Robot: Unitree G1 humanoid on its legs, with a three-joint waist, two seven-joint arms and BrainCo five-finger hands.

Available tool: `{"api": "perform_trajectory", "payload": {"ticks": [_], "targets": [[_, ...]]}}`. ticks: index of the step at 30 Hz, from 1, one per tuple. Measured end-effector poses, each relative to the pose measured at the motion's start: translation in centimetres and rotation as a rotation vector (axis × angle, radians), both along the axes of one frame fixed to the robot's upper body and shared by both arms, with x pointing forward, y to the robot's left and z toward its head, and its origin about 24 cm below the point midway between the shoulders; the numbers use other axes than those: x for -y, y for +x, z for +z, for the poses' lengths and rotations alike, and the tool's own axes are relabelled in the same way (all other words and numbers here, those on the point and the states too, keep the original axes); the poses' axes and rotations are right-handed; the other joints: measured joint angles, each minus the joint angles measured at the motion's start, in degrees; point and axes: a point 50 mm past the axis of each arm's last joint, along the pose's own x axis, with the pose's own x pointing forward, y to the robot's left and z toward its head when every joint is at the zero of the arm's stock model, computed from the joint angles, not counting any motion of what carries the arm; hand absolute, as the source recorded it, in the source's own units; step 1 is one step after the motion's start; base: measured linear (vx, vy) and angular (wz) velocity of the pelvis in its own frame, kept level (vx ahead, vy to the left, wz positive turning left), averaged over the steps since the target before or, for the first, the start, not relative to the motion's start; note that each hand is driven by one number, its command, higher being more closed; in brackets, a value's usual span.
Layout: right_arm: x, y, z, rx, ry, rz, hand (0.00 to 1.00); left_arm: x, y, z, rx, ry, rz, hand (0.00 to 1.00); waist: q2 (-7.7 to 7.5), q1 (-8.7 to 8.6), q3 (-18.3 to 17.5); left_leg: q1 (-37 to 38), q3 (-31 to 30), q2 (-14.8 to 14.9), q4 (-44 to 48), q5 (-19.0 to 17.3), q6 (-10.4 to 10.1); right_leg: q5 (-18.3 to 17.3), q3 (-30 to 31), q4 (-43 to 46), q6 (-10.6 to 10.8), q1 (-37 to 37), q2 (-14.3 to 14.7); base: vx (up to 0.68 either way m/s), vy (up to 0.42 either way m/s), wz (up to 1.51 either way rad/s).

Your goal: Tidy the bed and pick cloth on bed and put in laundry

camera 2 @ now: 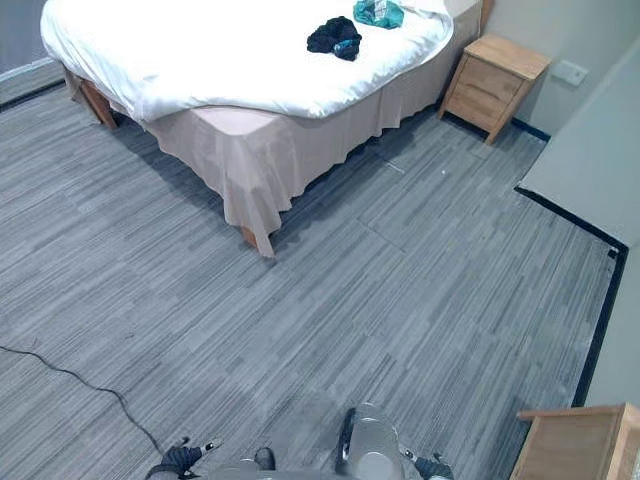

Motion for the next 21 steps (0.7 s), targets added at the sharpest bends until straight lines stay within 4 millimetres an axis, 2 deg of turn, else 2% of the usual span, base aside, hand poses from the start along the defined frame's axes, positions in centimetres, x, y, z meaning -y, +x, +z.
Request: {"api": "perform_trajectory", "payload": {"ticks": [1,2,3,4,5,6,7,8,9,10,11,12,13,15,16,17,18,19,20,21], "targets": [[0.0,-0.3,-0.1,-0.008,0.002,-0.003,0.0,0.1,-0.1,-0.1,-0.003,-0.004,0.006,0.0,0.25,-0.63,0.21,1.45,-0.06,0.6,-0.2,-0.92,-0.43,-0.05,0.51,0.27,0.04,0.08,0.03,0.61,-0.371,0.31],[0.3,-1.0,-0.1,-0.023,-0.004,-0.012,0.0,0.3,-0.4,-0.2,-0.006,-0.011,0.019,0.0,0.81,-1.53,0.26,4.4,-0.04,1.49,-1.17,-1.72,-0.11,2.61,1.22,2.7,-1.0,0.26,1.04,0.65,-0.408,0.15],[0.8,-0.7,0.0,-0.016,-0.017,-0.01,0.0,0.8,-0.3,-0.3,-0.003,-0.024,0.018,0.0,2.59,-1.47,0.62,4.97,0.74,3.46,1.85,-1.26,-0.91,4.2,1.61,8.99,-1.89,-1.4,2.53,0.78,-0.569,-0.03],[1.3,-0.4,0.2,-0.008,-0.024,-0.026,0.0,1.2,0.2,-0.1,0.024,-0.031,0.014,0.0,3.06,-1.55,0.87,-0.15,0.67,5.95,15.11,-0.84,-0.72,4.52,1.38,12.6,-4.2,-1.86,3.11,0.64,-0.53,-0.16],[1.5,-0.3,0.2,-0.003,-0.028,-0.032,0.0,1.3,0.4,0.0,0.033,-0.034,0.015,0.0,3.6,-1.51,1.18,-2.82,0.41,7.5,21.53,0.28,-0.7,3.7,0.88,13.06,-5.79,-1.21,3.8,0.63,-0.574,-0.22],[1.8,-0.1,0.3,0.0,-0.037,-0.032,0.0,1.6,0.6,0.1,0.059,-0.05,0.042,0.0,5.32,-1.05,1.76,-10.49,-1.36,12.59,39.7,7.75,0.03,1.16,0.28,11.74,-8.48,2.33,6.5,0.52,-0.405,-0.25],[2.0,0.0,0.4,0.001,-0.042,-0.029,0.0,1.7,0.8,0.1,0.07,-0.056,0.054,0.0,5.63,-0.57,2.18,-14.18,-2.6,14.49,48.11,8.81,-0.03,0.46,0.25,10.71,-9.41,4.47,8.11,0.67,-0.415,-0.51],[2.0,0.6,0.5,0.006,-0.044,-0.017,0.0,1.3,1.3,0.5,0.099,-0.052,0.073,0.0,5.94,0.21,3.22,-18.68,-4.18,15.97,60.6,8.37,-0.15,0.01,0.88,8.41,-10.7,9.57,10.52,0.63,-0.334,-0.6],[1.7,1.2,0.5,0.015,-0.043,0.009,0.0,1.0,1.7,0.8,0.124,-0.044,0.081,0.0,5.22,0.94,3.86,-21.81,-4.34,15.93,67.29,7.98,0.29,-0.72,1.74,5.81,-11.53,15.06,11.83,0.62,-0.313,-0.55],[1.6,1.6,0.6,0.026,-0.044,0.017,0.0,0.8,1.9,0.9,0.138,-0.043,0.089,0.0,4.85,1.23,4.05,-23.22,-3.82,15.53,68.27,7.67,0.79,-1.07,2.13,4.29,-11.74,17.61,12.17,0.72,-0.312,-0.39],[1.4,2.3,0.8,0.044,-0.043,0.036,0.0,0.5,2.3,1.2,0.163,-0.038,0.103,0.0,3.96,1.63,4.01,-26.23,-1.74,14.66,66.82,7.27,1.2,-1.43,3.13,1.11,-11.64,21.76,12.5,0.61,-0.223,-0.35],[1.5,3.2,1.0,0.061,-0.052,0.063,0.0,0.3,2.8,1.6,0.194,-0.039,0.119,0.0,3.41,2.42,4.19,-29.14,0.36,12.9,61.2,5.45,-0.38,-1.85,4.21,-1.36,-11.31,24.63,12.32,0.7,-0.207,-0.37],[1.6,3.8,1.1,0.075,-0.055,0.067,0.0,0.3,2.9,1.7,0.205,-0.04,0.125,0.0,3.19,2.59,4.33,-30.03,1.33,11.83,57.04,4.52,-0.79,-1.99,4.77,-2.04,-11.14,25.58,12.14,0.53,-0.066,-0.46],[1.4,5.4,1.5,0.109,-0.053,0.075,0.0,0.4,3.0,1.7,0.209,-0.038,0.141,0.0,2.67,4.08,4.59,-30.34,5.31,6.1,33.67,4.47,-1.39,-3.48,5.15,-4.69,-9.32,29.6,10.56,0.56,0.013,-0.44],[1.4,5.4,1.6,0.113,-0.056,0.078,0.0,0.5,2.9,1.6,0.206,-0.041,0.14,0.0,2.66,4.13,4.56,-29.88,7.14,4.52,27.5,5.61,-1.06,-4.22,4.85,-5.31,-8.71,30.9,10.09,0.5,0.082,-0.12],[1.6,5.4,1.6,0.117,-0.067,0.084,0.0,0.9,2.5,1.3,0.188,-0.05,0.137,0.0,3.63,3.94,4.0,-29.1,12.77,3.0,17.42,10.9,1.34,-6.15,4.04,-5.95,-7.36,33.13,10.1,0.51,0.14,0.2],[2.1,4.6,1.5,0.099,-0.077,0.082,0.0,1.4,2.0,1.0,0.165,-0.064,0.142,0.0,4.91,4.02,3.19,-28.62,18.01,2.6,14.02,17.82,6.7,-8.81,3.31,-5.67,-6.24,35.55,10.92,0.53,0.182,0.31],[1.8,4.3,1.3,0.089,-0.066,0.077,0.0,1.4,1.7,0.8,0.155,-0.065,0.146,0.0,4.64,4.12,2.8,-27.99,19.6,2.15,14.29,15.54,15.01,-10.42,2.88,-5.01,-5.58,36.65,10.84,0.55,0.23,0.68],[0.7,3.9,0.9,0.069,-0.039,0.089,0.0,0.3,1.7,1.0,0.151,-0.038,0.142,0.0,1.01,3.9,1.37,-27.53,19.04,-1.54,14.08,14.33,14.93,-12.88,0.78,-1.62,-3.69,36.7,7.47,0.54,0.225,0.84],[0.5,3.7,0.8,0.06,-0.039,0.112,0.0,0.1,1.4,0.9,0.137,-0.034,0.143,0.0,-0.05,4.06,0.27,-26.1,16.95,-3.85,10.92,12.86,14.22,-14.5,-0.32,7.55,-1.12,33.43,6.0,0.53,0.222,0.92]]}}
